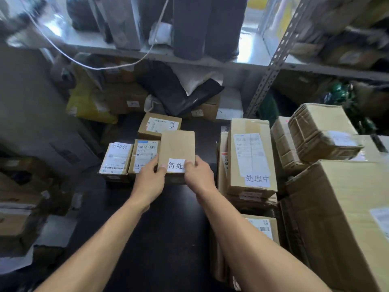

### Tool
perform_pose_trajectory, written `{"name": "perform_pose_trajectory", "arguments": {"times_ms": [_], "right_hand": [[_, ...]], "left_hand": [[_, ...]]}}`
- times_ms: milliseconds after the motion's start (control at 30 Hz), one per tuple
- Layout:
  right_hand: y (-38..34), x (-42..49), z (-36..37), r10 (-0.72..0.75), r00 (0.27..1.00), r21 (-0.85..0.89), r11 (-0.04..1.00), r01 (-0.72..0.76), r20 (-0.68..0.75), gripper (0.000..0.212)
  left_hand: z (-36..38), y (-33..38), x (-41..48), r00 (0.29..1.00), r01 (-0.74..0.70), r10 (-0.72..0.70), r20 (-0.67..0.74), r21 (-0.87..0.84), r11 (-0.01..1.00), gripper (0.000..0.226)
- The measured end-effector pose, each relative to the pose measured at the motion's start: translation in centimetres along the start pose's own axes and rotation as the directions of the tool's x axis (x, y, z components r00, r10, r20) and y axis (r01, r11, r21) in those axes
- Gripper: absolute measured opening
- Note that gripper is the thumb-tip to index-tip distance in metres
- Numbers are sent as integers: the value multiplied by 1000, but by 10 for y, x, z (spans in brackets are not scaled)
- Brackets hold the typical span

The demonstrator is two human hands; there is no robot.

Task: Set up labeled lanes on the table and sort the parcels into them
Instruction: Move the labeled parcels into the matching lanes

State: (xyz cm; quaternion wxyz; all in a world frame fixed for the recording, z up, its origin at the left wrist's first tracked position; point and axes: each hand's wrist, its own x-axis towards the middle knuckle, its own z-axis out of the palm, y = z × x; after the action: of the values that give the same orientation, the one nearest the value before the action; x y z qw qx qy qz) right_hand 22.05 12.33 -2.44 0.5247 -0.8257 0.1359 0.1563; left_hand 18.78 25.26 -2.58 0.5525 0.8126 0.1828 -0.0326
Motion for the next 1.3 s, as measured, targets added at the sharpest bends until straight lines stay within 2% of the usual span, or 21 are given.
{"name": "perform_pose_trajectory", "arguments": {"times_ms": [100, 200, 433, 500, 667, 867, 1000, 1100, 1300], "right_hand": [[-32, -17, -26, -63, 998, -25, 998, 63, -4, 36], [-63, -27, -59, -139, 989, -72, 988, 136, -40, 36], [-118, -40, -164, -294, 943, -135, 952, 275, -156, 32], [-123, -41, -196, -297, 937, -120, 953, 278, -185, 32], [-122, -44, -284, -277, 926, -84, 961, 264, -258, 35], [-86, -39, -363, -207, 936, -14, 977, 212, -285, 24], [-54, -30, -390, -157, 945, 38, 984, 175, -287, 25], [-37, -24, -397, -127, 953, 82, 984, 155, -276, 25], [-20, -14, -405, -113, 963, 100, 985, 141, -244, 26]], "left_hand": [[-11, 38, -15, 998, -32, 32, -46, 4, 999, 37], [-14, 78, -22, 993, -92, 92, -71, 2, 996, 25], [19, 172, -32, 962, -269, 261, -79, -118, 956, 36], [35, 196, -35, 955, -295, 288, -75, -122, 948, 40], [93, 255, -54, 924, -382, 381, -34, -132, 915, 28], [169, 289, -68, 922, -366, 381, 73, -163, 916, 38], [206, 290, -73, 930, -329, 346, 126, -137, 934, 36], [222, 289, -75, 940, -312, 319, 120, -75, 947, 33], [239, 286, -78, 954, -269, 275, 118, -66, 961, 37]]}}
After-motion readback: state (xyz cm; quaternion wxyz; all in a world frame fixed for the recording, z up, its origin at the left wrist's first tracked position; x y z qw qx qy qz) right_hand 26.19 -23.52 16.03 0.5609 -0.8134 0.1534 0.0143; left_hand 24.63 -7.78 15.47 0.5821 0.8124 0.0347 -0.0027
